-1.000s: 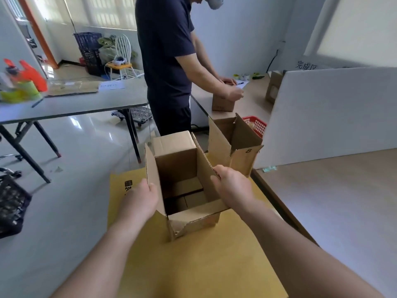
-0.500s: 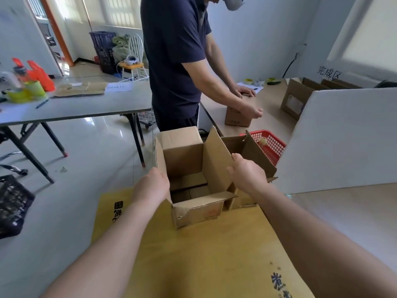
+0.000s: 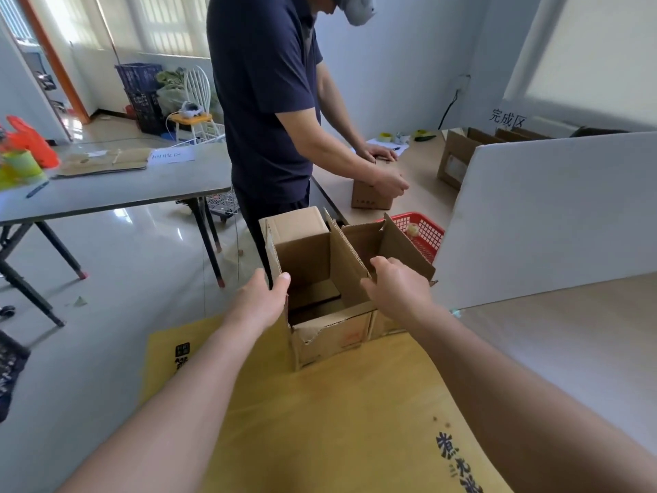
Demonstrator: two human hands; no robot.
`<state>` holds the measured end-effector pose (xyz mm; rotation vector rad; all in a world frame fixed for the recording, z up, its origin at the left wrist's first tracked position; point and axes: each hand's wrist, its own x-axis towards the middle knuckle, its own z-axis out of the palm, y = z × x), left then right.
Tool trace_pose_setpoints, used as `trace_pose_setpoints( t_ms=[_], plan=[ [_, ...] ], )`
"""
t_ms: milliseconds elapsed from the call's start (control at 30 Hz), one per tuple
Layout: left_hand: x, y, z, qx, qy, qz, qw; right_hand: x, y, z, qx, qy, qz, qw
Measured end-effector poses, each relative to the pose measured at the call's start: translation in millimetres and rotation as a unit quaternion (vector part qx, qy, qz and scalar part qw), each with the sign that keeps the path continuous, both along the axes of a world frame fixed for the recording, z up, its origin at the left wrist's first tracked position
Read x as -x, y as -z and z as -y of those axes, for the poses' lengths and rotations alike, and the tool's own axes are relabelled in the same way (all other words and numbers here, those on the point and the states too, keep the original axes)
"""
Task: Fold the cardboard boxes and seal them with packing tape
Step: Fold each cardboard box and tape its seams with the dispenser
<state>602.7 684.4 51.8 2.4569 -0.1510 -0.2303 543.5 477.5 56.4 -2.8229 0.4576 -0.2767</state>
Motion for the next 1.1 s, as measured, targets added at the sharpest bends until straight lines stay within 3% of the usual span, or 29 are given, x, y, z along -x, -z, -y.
trace_pose_setpoints(
  t_ms=[167, 333, 533, 733, 1100],
  plan=[
    [36.4, -9.8, 8.9, 0.021, 0.057, 0.178, 0.982, 64.0, -13.0, -6.6, 0.049, 0.051, 0.052, 0.996],
    [93.5, -11.1, 58.7, 0.054, 0.207, 0.289, 0.933, 156.3, -16.5, -1.8, 0.097, 0.118, 0.061, 0.986],
    [179.7, 16.6, 105.0, 0.055, 0.323, 0.238, 0.914, 270.9, 2.4, 15.0, 0.122, 0.218, 0.031, 0.968],
    [279.9, 45.6, 159.5, 0.046, 0.392, 0.206, 0.895, 378.3, 31.4, 50.5, 0.080, 0.297, -0.003, 0.952],
    [505.4, 43.5, 356.6, 0.050, 0.509, 0.163, 0.844, 630.7, 43.8, 189.9, 0.075, 0.468, 0.007, 0.880]
  ],
)
